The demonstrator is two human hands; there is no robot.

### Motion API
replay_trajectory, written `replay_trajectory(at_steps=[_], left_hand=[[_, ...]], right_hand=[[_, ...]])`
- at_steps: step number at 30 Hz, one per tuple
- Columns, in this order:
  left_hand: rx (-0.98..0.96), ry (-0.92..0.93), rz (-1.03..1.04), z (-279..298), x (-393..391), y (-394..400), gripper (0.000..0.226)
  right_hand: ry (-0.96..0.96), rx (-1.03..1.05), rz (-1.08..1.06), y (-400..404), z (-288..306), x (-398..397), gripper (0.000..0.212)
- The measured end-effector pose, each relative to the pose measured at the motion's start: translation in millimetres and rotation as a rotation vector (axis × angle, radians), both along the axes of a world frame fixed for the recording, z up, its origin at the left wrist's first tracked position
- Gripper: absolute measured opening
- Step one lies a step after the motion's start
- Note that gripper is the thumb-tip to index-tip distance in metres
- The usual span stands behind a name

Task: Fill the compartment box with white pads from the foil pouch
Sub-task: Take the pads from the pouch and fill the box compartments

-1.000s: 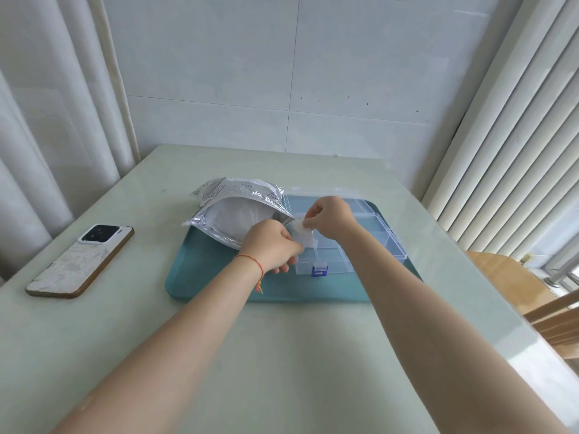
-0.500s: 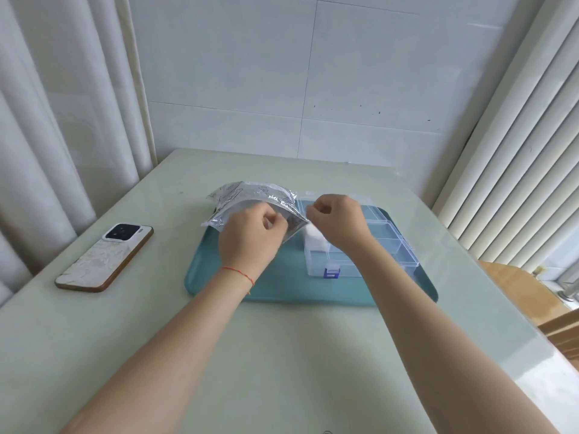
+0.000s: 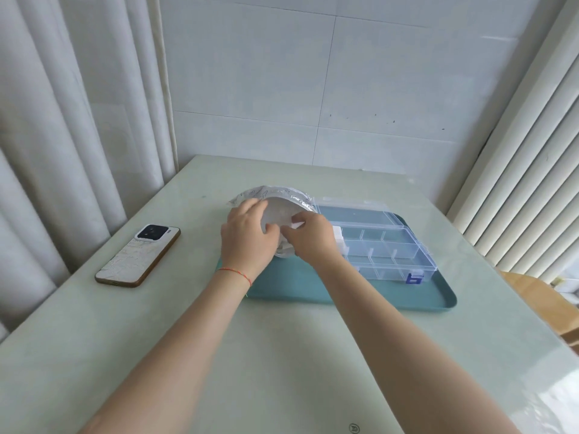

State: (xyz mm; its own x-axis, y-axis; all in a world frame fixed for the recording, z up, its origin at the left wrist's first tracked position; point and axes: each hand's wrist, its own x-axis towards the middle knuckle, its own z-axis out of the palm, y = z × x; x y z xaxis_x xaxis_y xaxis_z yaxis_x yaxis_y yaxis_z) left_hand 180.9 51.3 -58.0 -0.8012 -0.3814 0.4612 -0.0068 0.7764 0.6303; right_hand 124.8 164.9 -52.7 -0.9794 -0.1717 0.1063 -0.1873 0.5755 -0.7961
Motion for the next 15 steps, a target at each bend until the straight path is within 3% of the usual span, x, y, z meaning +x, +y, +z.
replay_trajectory(at_steps=[3, 10, 12, 15], left_hand=[[0.048, 0.008, -0.051, -0.7, -1.8, 0.9, 0.053], [0.028, 0.001, -0.106, -3.8, -4.0, -0.5, 0.053], [-0.059, 0.072, -0.053, -5.3, -2.4, 0.8, 0.048], [-0.146, 0.212, 0.058, -1.9, 4.6, 4.6, 0.022]], right_hand=[[0.039, -0.025, -0.097, -7.1, -0.3, -0.7, 0.019], [0.025, 0.021, -0.118, -11.0, -4.2, 3.6, 0.024], [0.032, 0.028, -0.136, -9.0, -4.1, 4.2, 0.028], [0.038, 0.048, -0.163, -4.7, -2.0, 2.9, 0.035]])
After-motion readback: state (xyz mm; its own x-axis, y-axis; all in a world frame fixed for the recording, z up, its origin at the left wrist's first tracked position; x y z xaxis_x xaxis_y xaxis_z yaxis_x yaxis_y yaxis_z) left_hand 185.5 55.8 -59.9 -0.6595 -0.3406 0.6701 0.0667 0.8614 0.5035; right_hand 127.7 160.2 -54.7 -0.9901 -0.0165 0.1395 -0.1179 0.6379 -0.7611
